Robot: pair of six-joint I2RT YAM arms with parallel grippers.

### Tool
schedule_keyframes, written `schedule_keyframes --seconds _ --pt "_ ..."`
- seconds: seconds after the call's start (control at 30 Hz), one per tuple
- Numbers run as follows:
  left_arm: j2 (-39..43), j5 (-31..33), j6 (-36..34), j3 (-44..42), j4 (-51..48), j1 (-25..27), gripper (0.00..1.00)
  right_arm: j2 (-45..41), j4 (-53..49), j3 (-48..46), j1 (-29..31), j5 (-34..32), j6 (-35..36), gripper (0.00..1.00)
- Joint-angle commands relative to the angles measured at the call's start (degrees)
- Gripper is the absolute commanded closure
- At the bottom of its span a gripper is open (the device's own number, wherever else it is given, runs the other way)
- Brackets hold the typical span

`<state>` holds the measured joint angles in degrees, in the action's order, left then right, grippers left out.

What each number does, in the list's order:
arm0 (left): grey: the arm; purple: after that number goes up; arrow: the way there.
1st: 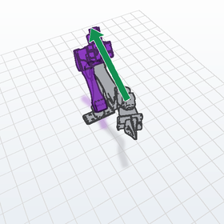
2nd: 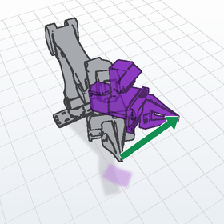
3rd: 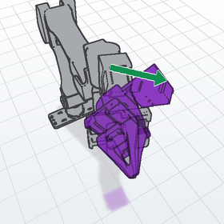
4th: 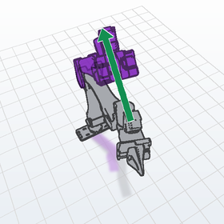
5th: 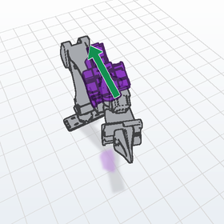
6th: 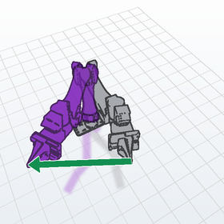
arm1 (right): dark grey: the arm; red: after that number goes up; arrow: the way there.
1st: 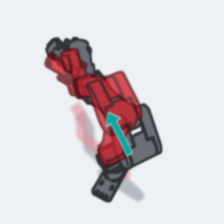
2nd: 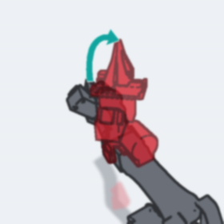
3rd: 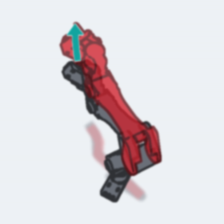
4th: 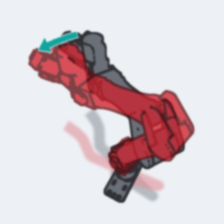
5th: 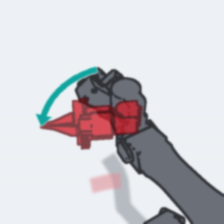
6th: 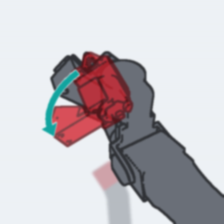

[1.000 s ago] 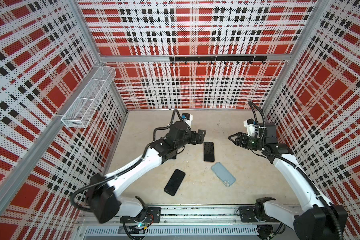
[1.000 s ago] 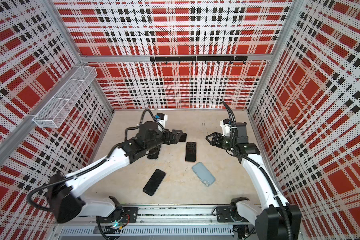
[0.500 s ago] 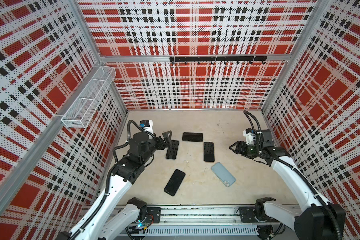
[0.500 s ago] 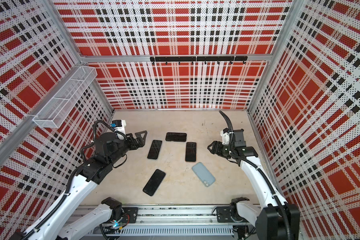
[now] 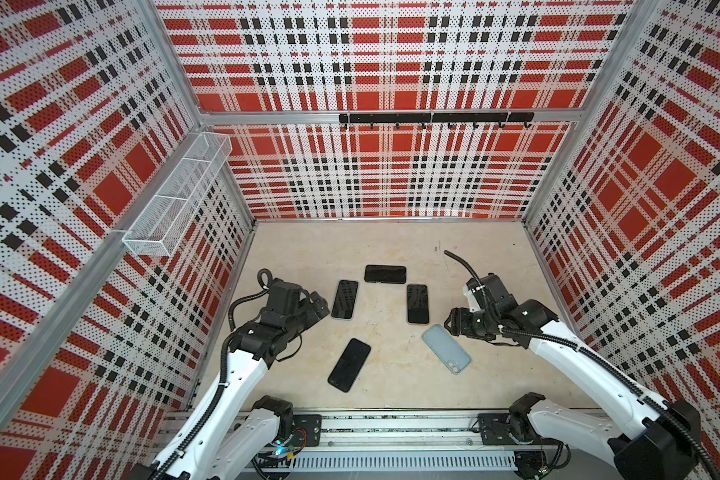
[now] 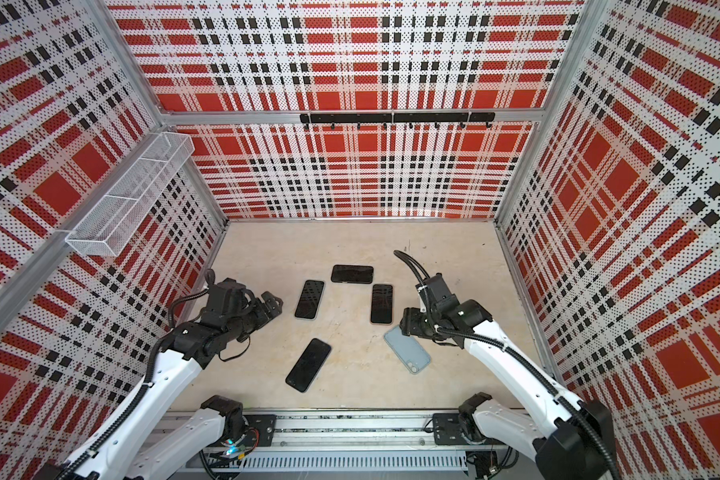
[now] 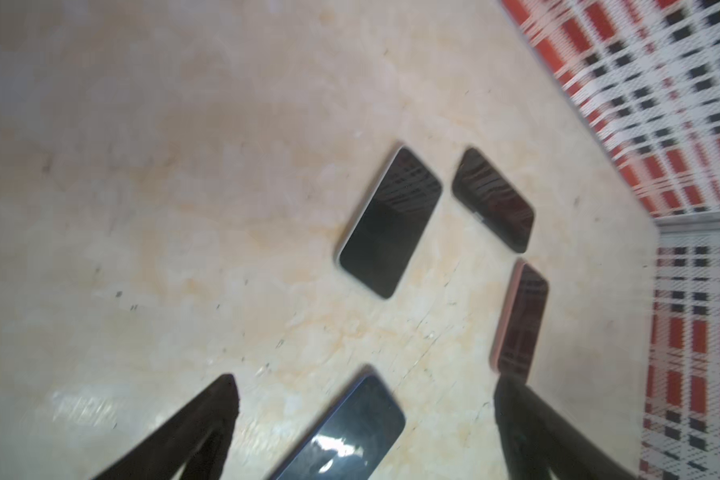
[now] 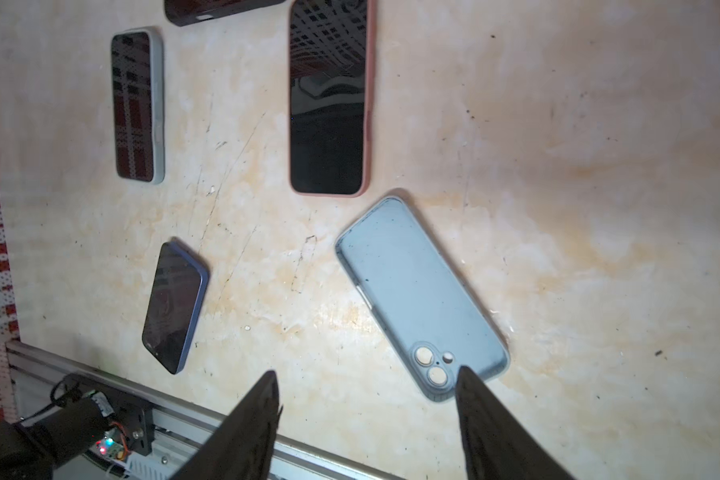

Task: Put the phone into the phone case
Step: 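Grasp the blue-edged black phone with the left gripper and lift it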

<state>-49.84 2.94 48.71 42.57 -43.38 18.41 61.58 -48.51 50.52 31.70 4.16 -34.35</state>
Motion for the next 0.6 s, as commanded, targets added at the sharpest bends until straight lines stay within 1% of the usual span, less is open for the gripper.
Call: schedule_keyframes --seconds 0.0,0.1,0.13,0.2,0.33,0.43,0.5,0.57 --pt "-1.2 6.5 2.2 -1.6 -8.1 3.3 0.01 0.1 5.7 -3.2 3.2 -4.7 0.4 0.3" --pt "-3.7 7.3 1.2 -3.6 -9.3 4.5 0.0 3.8 10.2 -5.4 5.4 -5.1 1.1 0.3" --pt "-3.9 6.8 1.8 -4.3 -9.3 5.3 0.0 5.3 10.6 -5.2 6.1 -5.4 0.5 0.3" --pt "-4.3 5.5 3.0 -5.6 -9.2 7.9 0.0 8.5 8.7 -2.8 6.4 -4.0 -1.0 0.3" --pt "-8.1 6.5 1.2 -5.9 -7.9 16.7 0.0 11.7 6.9 1.2 7.3 -1.9 -1.4 0.28" --pt "-12.2 5.9 -1.3 -4.2 -7.9 22.9 0.0 11.1 7.6 2.0 7.3 -0.2 -2.8 0.24" --pt "-13.7 5.9 -3.4 -2.7 -7.7 27.2 0.0 10.0 9.3 1.7 7.3 2.2 -3.4 0.23" --pt "-14.5 5.8 -5.2 -1.9 -7.8 29.6 0.0 8.9 9.9 1.3 7.4 3.1 -4.0 0.22"
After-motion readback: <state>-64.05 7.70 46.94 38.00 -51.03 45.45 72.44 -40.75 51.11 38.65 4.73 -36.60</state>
